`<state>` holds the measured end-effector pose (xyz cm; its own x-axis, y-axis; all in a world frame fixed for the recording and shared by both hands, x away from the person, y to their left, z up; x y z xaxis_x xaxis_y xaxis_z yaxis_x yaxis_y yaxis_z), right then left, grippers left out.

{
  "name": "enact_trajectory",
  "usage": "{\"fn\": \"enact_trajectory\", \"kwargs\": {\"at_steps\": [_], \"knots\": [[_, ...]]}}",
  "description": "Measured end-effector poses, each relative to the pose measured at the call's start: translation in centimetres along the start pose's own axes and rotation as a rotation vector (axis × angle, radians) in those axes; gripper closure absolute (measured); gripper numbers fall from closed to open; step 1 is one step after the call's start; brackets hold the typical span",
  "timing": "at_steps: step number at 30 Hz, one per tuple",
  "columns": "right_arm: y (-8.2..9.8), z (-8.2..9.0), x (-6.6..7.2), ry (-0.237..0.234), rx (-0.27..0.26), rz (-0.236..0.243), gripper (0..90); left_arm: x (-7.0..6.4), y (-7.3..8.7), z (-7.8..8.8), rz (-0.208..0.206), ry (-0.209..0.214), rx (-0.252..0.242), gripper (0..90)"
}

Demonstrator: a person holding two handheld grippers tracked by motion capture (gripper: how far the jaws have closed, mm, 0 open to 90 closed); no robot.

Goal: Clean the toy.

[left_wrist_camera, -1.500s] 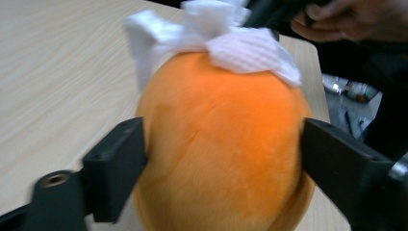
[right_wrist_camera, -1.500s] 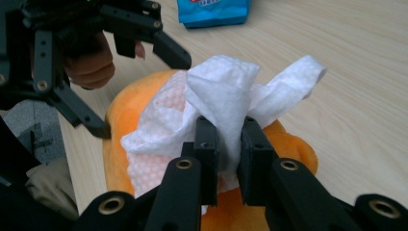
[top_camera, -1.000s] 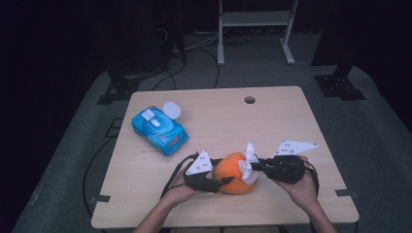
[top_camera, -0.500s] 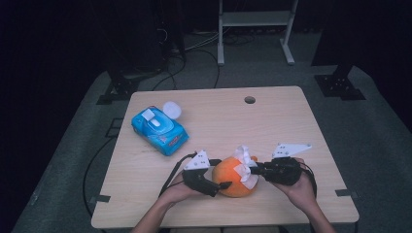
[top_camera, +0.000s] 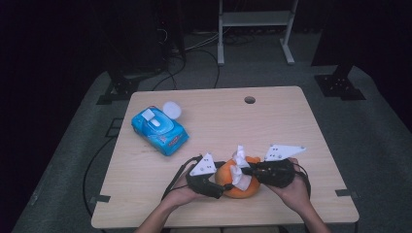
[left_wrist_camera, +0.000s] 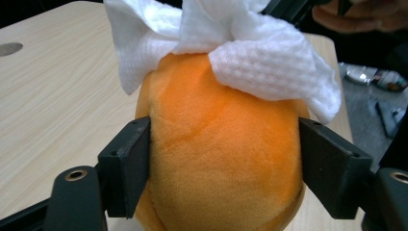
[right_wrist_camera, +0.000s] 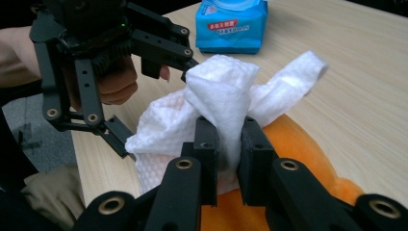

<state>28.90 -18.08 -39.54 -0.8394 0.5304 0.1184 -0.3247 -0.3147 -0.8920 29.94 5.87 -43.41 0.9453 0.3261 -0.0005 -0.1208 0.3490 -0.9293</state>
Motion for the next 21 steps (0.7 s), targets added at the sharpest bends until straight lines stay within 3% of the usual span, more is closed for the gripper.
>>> {"fn": "enact_trajectory", "kwargs": {"at_steps": [2, 5, 7, 9, 14, 15, 19, 21], "knots": [[-0.1, 0.1, 0.1, 0.002, -0.005, -0.001, 79.3, -0.2, -0.2, -0.1, -0.022, -0.004, -0.003, 26.2], [-0.5, -0.5, 1.3, -0.051, -0.030, 0.006, 79.3, -1.2, -0.6, -0.5, -0.059, -0.009, -0.001, 29.0], [-0.5, -0.9, 1.8, -0.058, -0.020, 0.021, 79.3, -1.3, -0.7, -0.6, -0.077, -0.008, 0.007, 29.0], [-0.8, -1.6, 2.6, -0.043, -0.002, 0.073, 79.4, -1.3, -0.5, -0.5, -0.072, -0.010, 0.005, 28.9], [-0.8, -0.6, 1.5, 0.014, -0.001, 0.068, 79.4, -0.9, -0.2, -0.3, -0.056, -0.002, 0.004, 28.3], [-0.5, 0.1, 0.7, 0.037, -0.006, 0.038, 79.4, -0.9, -0.1, -0.3, -0.050, -0.001, 0.001, 28.3], [-0.4, 0.1, 0.7, 0.031, -0.014, 0.025, 79.4, -1.2, -0.4, -0.6, -0.072, 0.001, 0.007, 28.6], [-0.5, -0.9, 1.6, -0.024, -0.014, 0.029, 79.3, -1.5, -0.4, -0.9, -0.083, 0.002, 0.014, 28.6]]}}
Point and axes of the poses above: each handheld gripper's, and its own axes: z roughly backward along the jaws, y roughly out of its underside, x roughly to its left, the point moved 1 cm from there along -z, roughly forward along the jaws, and after that the axes turned 5 degrees about -x, right-handed, at the moved point
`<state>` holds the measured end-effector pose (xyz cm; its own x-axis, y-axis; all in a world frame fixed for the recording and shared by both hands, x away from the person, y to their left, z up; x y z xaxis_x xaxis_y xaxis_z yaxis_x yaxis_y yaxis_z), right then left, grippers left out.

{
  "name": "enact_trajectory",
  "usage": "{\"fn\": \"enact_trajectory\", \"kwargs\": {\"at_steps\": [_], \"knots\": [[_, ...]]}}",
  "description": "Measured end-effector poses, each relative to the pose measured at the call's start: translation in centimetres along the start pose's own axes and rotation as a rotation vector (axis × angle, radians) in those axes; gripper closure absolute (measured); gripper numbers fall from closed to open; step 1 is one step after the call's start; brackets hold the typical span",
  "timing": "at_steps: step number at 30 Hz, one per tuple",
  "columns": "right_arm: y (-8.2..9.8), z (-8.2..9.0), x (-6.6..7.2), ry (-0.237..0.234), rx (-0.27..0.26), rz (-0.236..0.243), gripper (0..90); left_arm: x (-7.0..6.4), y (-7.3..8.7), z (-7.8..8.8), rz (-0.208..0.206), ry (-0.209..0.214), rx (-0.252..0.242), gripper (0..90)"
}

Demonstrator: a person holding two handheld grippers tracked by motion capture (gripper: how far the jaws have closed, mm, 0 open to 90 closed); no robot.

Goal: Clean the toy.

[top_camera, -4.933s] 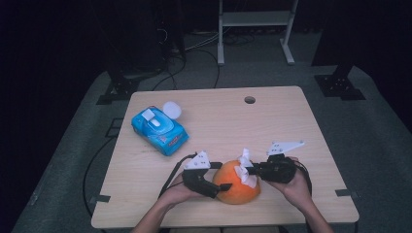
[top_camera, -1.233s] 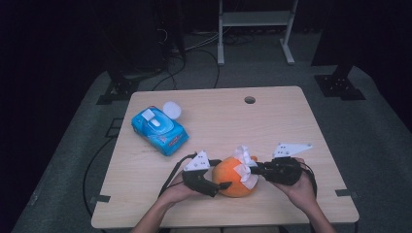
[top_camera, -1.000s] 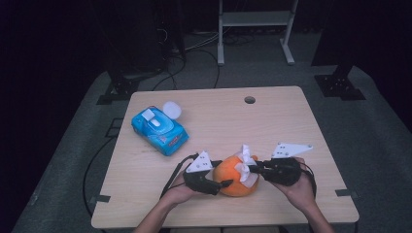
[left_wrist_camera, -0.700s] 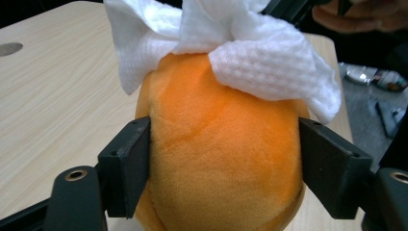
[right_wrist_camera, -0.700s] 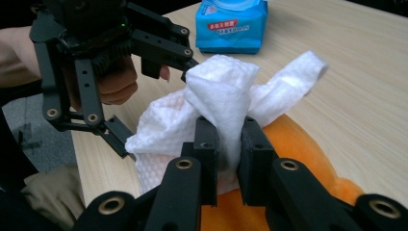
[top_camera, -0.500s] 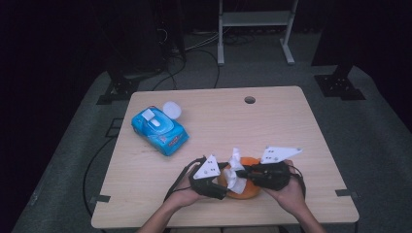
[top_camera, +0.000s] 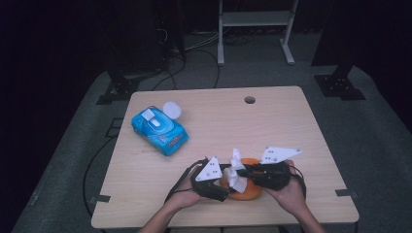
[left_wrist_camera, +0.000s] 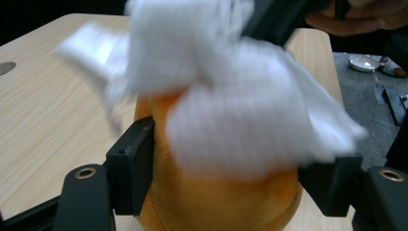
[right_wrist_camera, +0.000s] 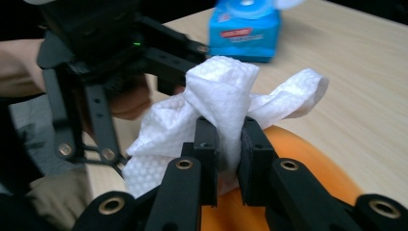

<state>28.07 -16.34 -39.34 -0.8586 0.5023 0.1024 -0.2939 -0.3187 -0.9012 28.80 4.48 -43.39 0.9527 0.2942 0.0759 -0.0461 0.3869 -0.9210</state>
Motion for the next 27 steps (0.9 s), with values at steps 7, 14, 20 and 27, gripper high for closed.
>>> {"fn": "enact_trajectory", "kwargs": {"at_steps": [7, 14, 20, 27], "knots": [[0.0, 0.5, -0.8, 0.048, 0.026, 0.030, 79.5, 0.5, 0.3, 0.2, 0.036, 0.015, -0.019, 25.6], [0.6, 0.9, -1.5, 0.034, 0.048, 0.010, 79.6, 1.4, 0.6, 0.3, 0.151, 0.023, -0.027, 12.0], [0.7, 1.1, -1.5, 0.030, 0.045, 0.000, 79.5, 1.4, 0.8, 0.5, 0.141, 0.058, -0.025, 31.0], [0.0, 0.0, 0.3, 0.012, 0.028, 0.037, 79.4, 0.3, 0.2, 0.1, 0.080, 0.064, -0.007, 26.5]]}}
Point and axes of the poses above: each handheld gripper's, and its own axes: z roughly backward along the jaws, y roughly out of its underside, x roughly to its left, the point moved 1 cm from there along -z, roughly forward along the jaws, and after that the axes turned 5 degrees about -x, right-handed, at the moved point
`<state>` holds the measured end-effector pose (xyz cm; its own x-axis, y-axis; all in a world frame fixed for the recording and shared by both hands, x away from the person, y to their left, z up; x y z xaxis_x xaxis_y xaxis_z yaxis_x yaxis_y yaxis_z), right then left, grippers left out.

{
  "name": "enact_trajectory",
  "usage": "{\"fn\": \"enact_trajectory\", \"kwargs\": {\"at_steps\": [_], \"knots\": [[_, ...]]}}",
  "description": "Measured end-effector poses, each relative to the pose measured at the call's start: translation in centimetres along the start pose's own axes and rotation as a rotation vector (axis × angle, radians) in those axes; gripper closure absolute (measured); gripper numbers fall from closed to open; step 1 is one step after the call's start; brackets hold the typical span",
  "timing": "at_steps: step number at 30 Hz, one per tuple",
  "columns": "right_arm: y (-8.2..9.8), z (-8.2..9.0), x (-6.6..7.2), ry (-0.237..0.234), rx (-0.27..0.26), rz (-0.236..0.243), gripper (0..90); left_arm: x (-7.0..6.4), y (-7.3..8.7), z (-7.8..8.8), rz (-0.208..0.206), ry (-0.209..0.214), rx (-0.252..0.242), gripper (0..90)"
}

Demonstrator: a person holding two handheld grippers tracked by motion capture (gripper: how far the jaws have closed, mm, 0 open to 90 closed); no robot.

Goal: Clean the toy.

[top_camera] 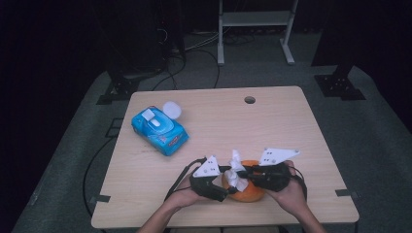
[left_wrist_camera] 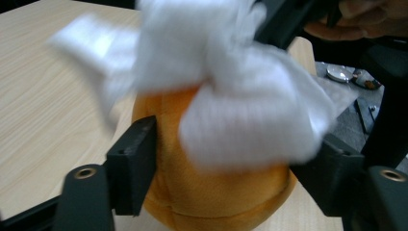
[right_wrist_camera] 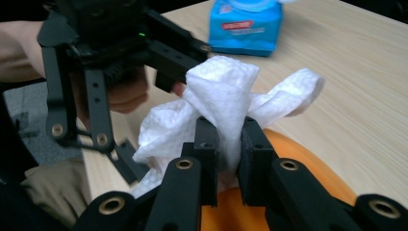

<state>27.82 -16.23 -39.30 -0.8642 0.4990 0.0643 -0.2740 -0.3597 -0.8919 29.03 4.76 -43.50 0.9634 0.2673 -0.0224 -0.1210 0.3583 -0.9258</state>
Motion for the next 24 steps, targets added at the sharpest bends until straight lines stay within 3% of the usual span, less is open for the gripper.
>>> {"fn": "enact_trajectory", "kwargs": {"at_steps": [1, 3, 8, 9, 13, 14, 16, 19, 24], "knots": [[-0.1, -0.4, 0.5, 0.007, 0.012, 0.025, 79.4, 0.0, 0.1, 0.0, -0.008, 0.001, 0.010, 25.6], [-0.2, -0.3, 0.3, 0.013, 0.008, 0.025, 79.5, 0.2, 0.2, 0.2, 0.008, 0.005, 0.003, 25.0], [0.1, 1.2, -1.3, 0.052, -0.007, -0.020, 79.5, 0.5, 0.5, 0.3, 0.003, 0.011, 0.012, 23.9], [0.6, 1.9, -2.1, 0.062, -0.006, -0.046, 79.5, 0.5, 0.6, 0.3, 0.001, 0.014, 0.010, 23.4], [1.1, 2.1, -2.7, 0.036, 0.000, -0.081, 79.5, 0.5, 0.6, 0.2, 0.007, 0.015, 0.007, 19.2], [1.2, 1.7, -2.3, 0.018, 0.001, -0.079, 79.7, 0.6, 0.5, 0.1, 0.023, 0.003, 0.006, 13.8], [1.1, 1.5, -2.0, 0.011, 0.005, -0.071, 79.7, 0.6, 0.4, 0.1, 0.032, 0.004, -0.007, 11.3], [0.7, 0.7, -0.9, 0.004, 0.019, -0.016, 79.6, 0.3, 0.4, 0.1, 0.007, 0.014, -0.002, 18.7], [1.0, 1.8, -2.1, 0.030, 0.008, -0.049, 79.7, 0.7, 0.7, 0.3, 0.015, 0.014, -0.002, 22.4]]}}
Point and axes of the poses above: each handheld gripper's, and its own axes: z roughly backward along the jaws, y roughly out of its underside, x roughly to its left, the point moved 1 cm from there along -z, roughly forward along the jaws, and after that the axes turned 5 degrees about -x, right-handed, at the moved point
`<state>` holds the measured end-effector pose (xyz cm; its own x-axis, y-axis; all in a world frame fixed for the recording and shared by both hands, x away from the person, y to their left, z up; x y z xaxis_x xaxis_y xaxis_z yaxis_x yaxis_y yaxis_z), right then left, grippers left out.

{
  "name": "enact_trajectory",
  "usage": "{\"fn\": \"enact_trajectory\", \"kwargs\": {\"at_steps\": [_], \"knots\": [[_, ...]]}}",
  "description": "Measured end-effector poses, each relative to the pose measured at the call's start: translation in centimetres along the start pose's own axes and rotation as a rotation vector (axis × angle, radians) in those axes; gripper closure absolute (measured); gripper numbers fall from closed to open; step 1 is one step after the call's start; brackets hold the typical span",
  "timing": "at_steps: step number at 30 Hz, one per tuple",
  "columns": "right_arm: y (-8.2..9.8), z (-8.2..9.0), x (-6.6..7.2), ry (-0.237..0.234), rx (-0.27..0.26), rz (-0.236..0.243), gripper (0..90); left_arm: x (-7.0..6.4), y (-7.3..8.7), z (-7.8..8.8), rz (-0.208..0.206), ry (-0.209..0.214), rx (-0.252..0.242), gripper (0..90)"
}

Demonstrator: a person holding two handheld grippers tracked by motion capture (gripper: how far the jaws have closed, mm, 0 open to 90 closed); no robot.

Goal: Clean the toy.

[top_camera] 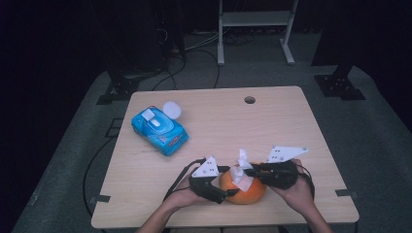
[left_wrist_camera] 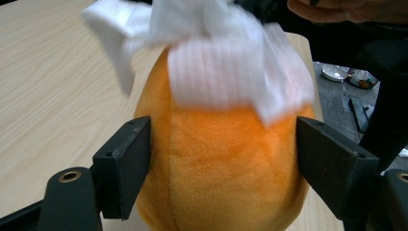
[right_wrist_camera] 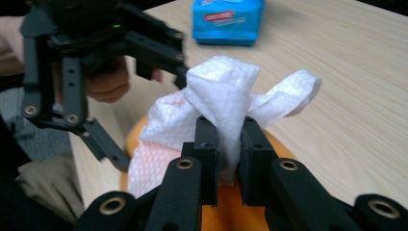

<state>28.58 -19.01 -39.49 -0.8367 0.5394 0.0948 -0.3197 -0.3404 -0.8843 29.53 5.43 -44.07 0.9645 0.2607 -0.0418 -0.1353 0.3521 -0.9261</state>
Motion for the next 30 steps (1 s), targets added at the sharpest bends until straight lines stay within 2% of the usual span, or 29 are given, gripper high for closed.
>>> {"fn": "enact_trajectory", "kwargs": {"at_steps": [1, 2, 3, 6, 7, 8, 9, 11, 13, 14, 15, 17, 19, 22, 23, 25, 27, 29, 30], "knots": [[0.3, 0.6, -0.8, 0.014, -0.004, -0.019, 79.6, 0.1, 0.1, 0.1, -0.006, 0.000, 0.003, 22.4], [0.3, 0.6, -0.8, 0.014, -0.004, -0.019, 79.6, 0.1, 0.1, 0.1, -0.006, 0.000, 0.003, 22.4], [0.8, 1.1, -1.5, 0.017, 0.002, -0.045, 79.6, 0.2, 0.2, 0.1, 0.000, -0.001, 0.001, 22.3], [0.9, 1.1, -1.6, 0.012, 0.003, -0.056, 79.6, 0.3, 0.0, 0.1, 0.007, -0.007, 0.007, 19.7], [0.8, 0.8, -1.4, 0.015, 0.003, -0.049, 79.5, 0.2, -0.3, 0.0, 0.020, -0.021, 0.014, 14.6], [0.8, 0.8, -1.4, 0.015, 0.003, -0.049, 79.5, 0.2, -0.3, 0.0, 0.020, -0.021, 0.014, 13.4], [0.5, 0.5, -0.8, 0.015, 0.004, -0.032, 79.5, 0.1, -0.3, -0.1, 0.014, -0.016, 0.017, 13.5], [0.2, 0.2, -0.1, -0.013, -0.007, -0.017, 79.5, -0.1, -0.2, -0.3, 0.012, -0.009, 0.013, 13.4], [0.1, -0.1, 0.6, -0.047, -0.009, 0.006, 79.5, -0.1, -0.2, -0.3, -0.001, -0.002, 0.016, 16.3], [0.1, -0.1, 0.6, -0.047, -0.009, 0.006, 79.5, -0.1, -0.2, -0.3, -0.001, -0.002, 0.016, 19.7], [0.0, -0.3, 0.9, -0.046, 0.002, 0.035, 79.5, -0.1, -0.1, -0.1, -0.013, -0.005, 0.019, 19.7], [-0.1, 0.2, 0.4, -0.045, 0.010, 0.038, 79.4, 0.2, 0.2, 0.1, -0.014, -0.006, 0.024, 26.6], [0.2, 0.9, -0.5, 0.004, 0.017, 0.029, 79.3, 0.6, 0.5, 0.3, 0.003, -0.009, 0.027, 28.6], [1.1, 1.8, -2.0, 0.035, 0.014, -0.030, 79.4, 0.9, 0.7, 0.6, 0.020, -0.002, 0.027, 28.6], [1.5, 2.0, -2.3, 0.039, 0.019, -0.044, 79.4, 0.9, 0.7, 0.6, 0.024, 0.001, 0.026, 28.0], [1.7, 1.8, -2.4, 0.016, 0.021, -0.058, 79.4, 1.0, 0.4, 0.5, 0.032, 0.010, 0.029, 22.1], [1.5, 1.6, -2.1, 0.009, 0.033, -0.036, 79.4, 1.0, 0.1, 0.5, 0.038, 0.015, 0.023, 16.1], [1.5, 1.5, -1.9, -0.024, 0.026, -0.030, 79.3, 1.1, 0.0, 0.6, 0.072, 0.021, 0.007, 12.1], [1.5, 1.5, -1.8, -0.035, 0.020, -0.024, 79.3, 1.2, 0.0, 0.6, 0.075, 0.021, 0.006, 10.4]]}}
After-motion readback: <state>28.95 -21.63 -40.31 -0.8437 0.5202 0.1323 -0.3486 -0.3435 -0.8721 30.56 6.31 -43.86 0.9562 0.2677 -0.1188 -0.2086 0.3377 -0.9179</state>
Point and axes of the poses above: each handheld gripper's, and its own axes: z roughly backward along the jaws, y roughly out of its underside, x roughly to its left, the point moved 1 cm from there along -z, roughly forward along the jaws, and after that the axes turned 5 degrees about -x, right-handed, at the moved point
